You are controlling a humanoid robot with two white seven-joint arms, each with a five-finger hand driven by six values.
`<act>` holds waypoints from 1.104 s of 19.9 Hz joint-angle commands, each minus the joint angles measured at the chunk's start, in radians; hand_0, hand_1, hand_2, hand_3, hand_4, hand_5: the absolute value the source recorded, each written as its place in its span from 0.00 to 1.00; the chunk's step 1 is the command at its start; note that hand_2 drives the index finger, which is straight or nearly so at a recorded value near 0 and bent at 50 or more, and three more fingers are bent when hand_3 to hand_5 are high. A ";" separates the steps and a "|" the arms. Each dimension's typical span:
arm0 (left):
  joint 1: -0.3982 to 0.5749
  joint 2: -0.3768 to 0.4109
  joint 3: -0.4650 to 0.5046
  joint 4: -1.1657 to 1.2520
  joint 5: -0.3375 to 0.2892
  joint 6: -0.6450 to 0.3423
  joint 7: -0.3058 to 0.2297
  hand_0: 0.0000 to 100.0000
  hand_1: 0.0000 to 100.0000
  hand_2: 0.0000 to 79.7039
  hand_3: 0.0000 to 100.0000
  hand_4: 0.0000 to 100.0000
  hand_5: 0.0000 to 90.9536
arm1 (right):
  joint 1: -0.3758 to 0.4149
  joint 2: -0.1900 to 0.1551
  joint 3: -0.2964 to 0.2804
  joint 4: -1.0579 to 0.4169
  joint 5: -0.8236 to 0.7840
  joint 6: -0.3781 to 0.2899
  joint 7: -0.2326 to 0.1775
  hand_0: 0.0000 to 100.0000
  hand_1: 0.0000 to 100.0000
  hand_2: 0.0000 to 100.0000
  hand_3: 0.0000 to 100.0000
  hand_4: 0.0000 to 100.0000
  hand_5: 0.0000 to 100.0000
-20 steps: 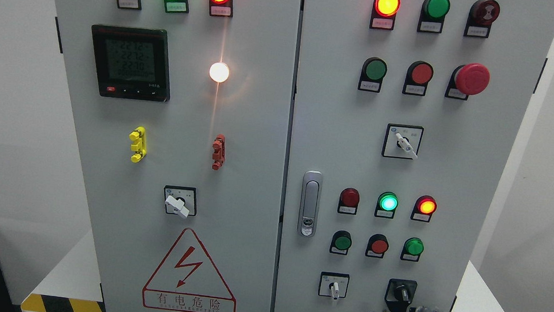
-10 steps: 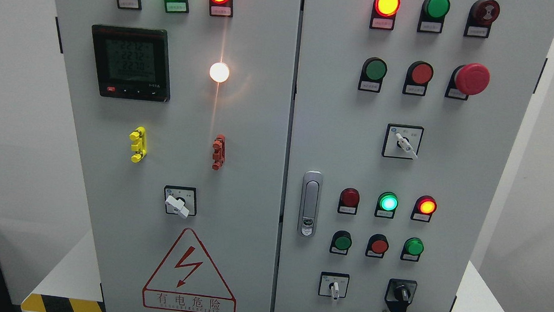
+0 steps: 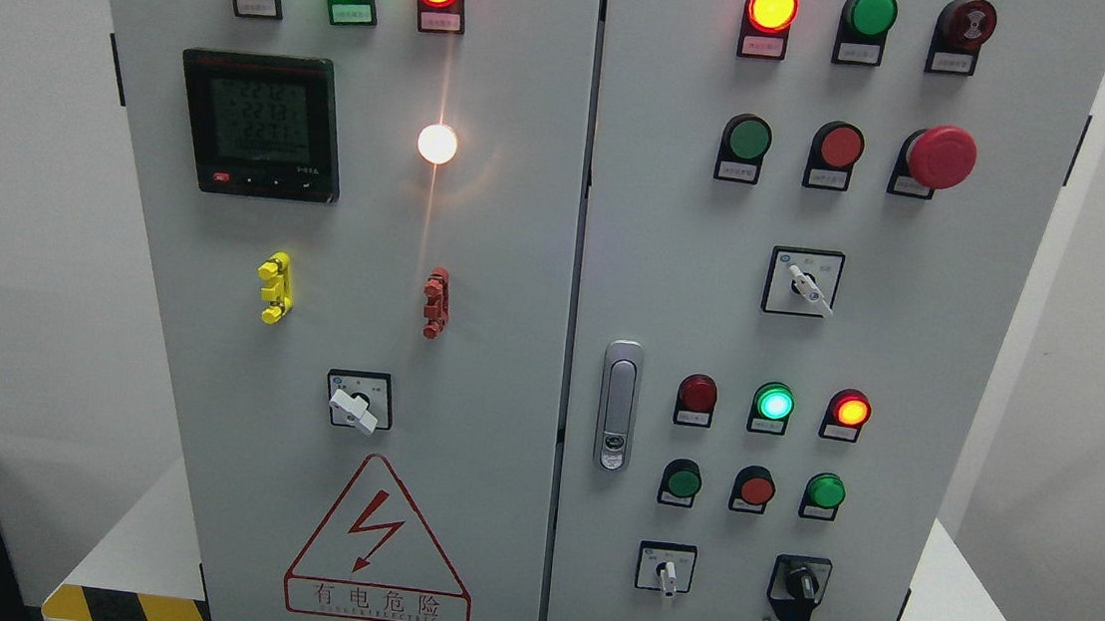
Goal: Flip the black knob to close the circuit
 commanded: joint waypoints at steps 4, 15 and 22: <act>0.023 0.000 0.000 -0.029 0.000 0.000 0.000 0.12 0.56 0.00 0.00 0.00 0.00 | 0.096 0.006 0.025 -0.099 -0.289 -0.050 -0.049 0.00 0.00 0.42 0.64 0.62 0.51; 0.023 0.000 0.000 -0.029 0.000 0.000 0.000 0.12 0.56 0.00 0.00 0.00 0.00 | 0.136 0.003 0.025 -0.101 -0.743 -0.141 0.013 0.00 0.00 0.22 0.35 0.32 0.20; 0.023 0.000 0.000 -0.029 0.000 0.000 0.000 0.12 0.56 0.00 0.00 0.00 0.00 | 0.169 0.003 0.028 -0.094 -0.846 -0.181 0.173 0.00 0.00 0.02 0.11 0.06 0.01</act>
